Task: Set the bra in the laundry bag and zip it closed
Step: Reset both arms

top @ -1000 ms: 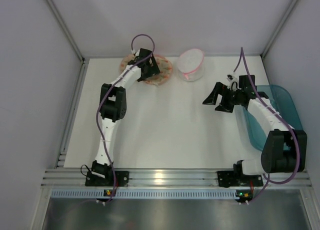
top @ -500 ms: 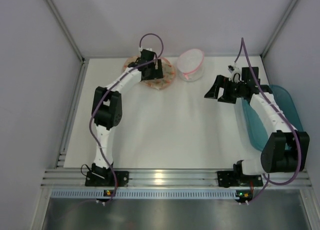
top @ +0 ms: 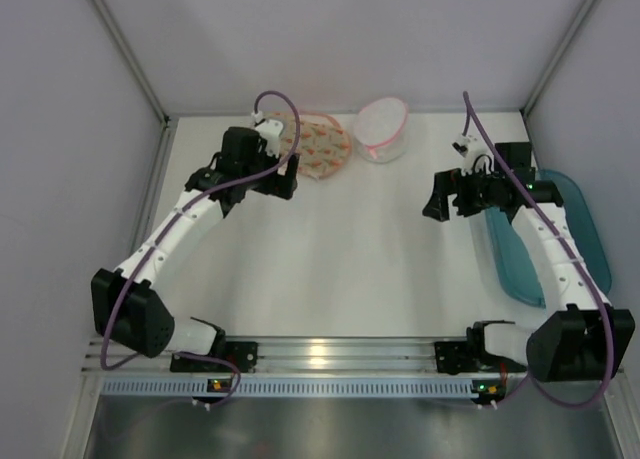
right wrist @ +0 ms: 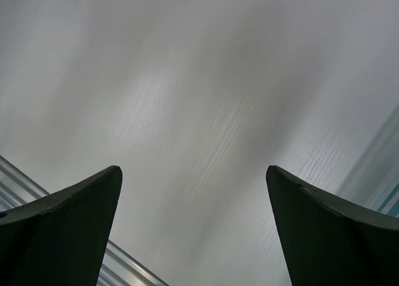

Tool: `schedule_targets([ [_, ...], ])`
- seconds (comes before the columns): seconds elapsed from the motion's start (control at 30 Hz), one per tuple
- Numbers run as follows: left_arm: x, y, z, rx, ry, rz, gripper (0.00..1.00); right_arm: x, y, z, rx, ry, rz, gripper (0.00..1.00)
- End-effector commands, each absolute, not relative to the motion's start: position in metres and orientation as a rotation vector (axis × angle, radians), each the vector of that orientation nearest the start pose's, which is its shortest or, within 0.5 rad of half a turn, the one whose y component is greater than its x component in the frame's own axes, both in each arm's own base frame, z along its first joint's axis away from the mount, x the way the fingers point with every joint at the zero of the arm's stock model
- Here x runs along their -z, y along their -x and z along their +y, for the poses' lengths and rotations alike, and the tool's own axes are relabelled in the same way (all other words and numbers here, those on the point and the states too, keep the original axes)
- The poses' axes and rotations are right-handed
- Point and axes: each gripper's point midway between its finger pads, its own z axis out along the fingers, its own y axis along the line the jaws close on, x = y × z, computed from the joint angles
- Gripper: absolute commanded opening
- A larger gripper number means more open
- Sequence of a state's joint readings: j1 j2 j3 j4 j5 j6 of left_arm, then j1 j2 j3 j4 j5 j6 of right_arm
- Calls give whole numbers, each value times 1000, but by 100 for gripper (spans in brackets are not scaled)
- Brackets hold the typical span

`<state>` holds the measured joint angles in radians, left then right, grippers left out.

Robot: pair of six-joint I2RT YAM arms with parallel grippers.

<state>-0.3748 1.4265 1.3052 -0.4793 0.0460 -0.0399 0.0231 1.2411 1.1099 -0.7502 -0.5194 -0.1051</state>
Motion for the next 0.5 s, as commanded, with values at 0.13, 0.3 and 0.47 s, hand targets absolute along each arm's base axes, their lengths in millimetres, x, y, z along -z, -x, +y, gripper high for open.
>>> schedule_targets([
  [0.13,-184,-307,-129,218,-553,2228,99,-175,-253,72,-462,683,2331,99],
  [0.3,-172,-289,-103,106,-532,2255,99,-173,-244,69,-428,722,2309,99],
  [0.47,-175,-280,-102,129,-540,2232,99,-173,-243,70,-430,702,2309,99],
])
